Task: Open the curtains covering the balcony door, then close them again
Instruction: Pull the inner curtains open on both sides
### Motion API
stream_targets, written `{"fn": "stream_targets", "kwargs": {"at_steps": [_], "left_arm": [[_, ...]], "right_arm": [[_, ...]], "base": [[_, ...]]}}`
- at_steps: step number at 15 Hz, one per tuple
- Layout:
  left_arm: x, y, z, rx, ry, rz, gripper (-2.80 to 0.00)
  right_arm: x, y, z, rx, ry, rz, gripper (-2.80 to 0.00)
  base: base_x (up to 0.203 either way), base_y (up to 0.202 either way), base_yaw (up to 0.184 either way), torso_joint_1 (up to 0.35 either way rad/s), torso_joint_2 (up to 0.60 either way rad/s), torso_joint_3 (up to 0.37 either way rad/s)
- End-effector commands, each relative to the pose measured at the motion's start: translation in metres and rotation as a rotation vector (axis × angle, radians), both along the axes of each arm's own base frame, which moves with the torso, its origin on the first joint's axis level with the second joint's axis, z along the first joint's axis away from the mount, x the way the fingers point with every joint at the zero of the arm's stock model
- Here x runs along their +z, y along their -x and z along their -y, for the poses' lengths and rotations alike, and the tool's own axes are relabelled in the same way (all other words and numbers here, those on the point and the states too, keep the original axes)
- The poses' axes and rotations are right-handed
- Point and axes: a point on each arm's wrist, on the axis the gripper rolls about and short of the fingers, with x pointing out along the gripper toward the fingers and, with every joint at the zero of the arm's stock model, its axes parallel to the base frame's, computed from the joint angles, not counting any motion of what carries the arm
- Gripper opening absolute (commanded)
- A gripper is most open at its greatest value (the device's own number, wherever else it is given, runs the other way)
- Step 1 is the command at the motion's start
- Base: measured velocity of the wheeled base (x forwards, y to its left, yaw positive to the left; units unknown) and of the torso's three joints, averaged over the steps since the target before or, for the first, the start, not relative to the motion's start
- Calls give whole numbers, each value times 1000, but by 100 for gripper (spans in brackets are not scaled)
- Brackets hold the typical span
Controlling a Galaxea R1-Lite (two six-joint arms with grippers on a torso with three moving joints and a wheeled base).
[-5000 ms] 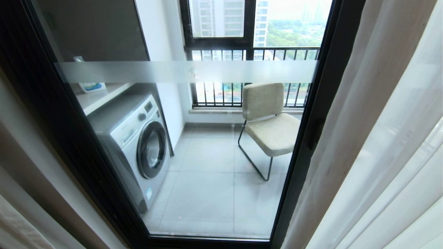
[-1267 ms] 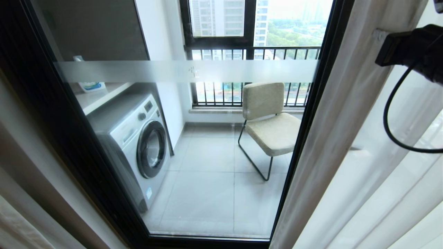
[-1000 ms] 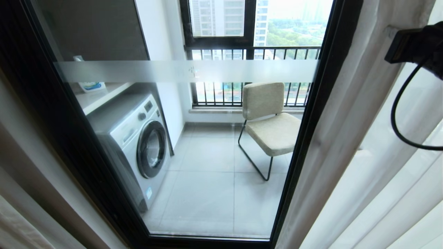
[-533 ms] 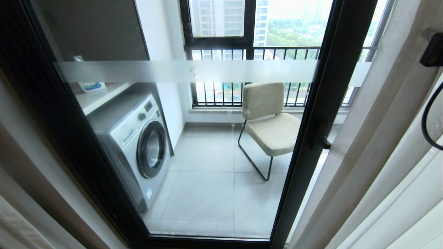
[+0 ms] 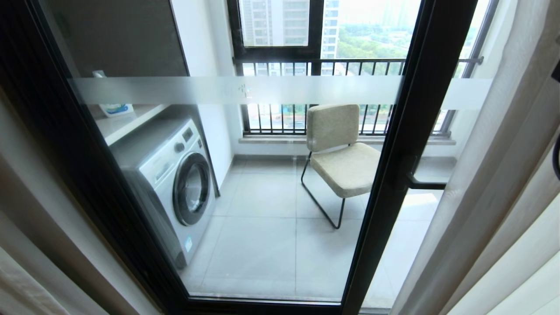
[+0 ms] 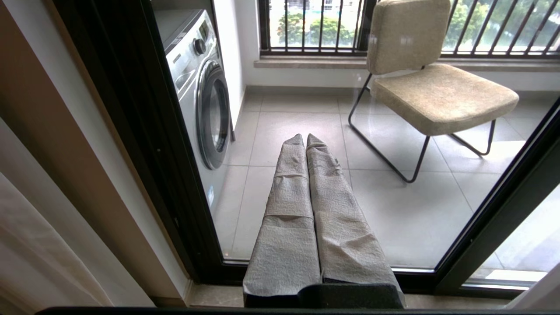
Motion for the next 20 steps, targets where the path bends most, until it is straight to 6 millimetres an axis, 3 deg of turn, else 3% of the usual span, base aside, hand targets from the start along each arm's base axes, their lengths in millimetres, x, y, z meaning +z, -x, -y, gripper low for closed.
{"fn": "stream_targets", "kwargs": {"at_steps": [1, 13, 20], "left_arm": [[0, 0, 0, 0, 2, 1, -280], [0, 0, 0, 0, 2, 1, -280], [0, 0, 0, 0, 0, 1, -280]], "right_arm": [[2, 7, 0, -3, 3, 9, -280], [2, 12, 11, -52, -3, 15, -280], [-5, 27, 10, -55, -4, 3, -280]], "base": [[0, 0, 0, 0, 0, 0], [0, 0, 0, 0, 0, 0], [0, 0, 0, 0, 0, 0]]}}
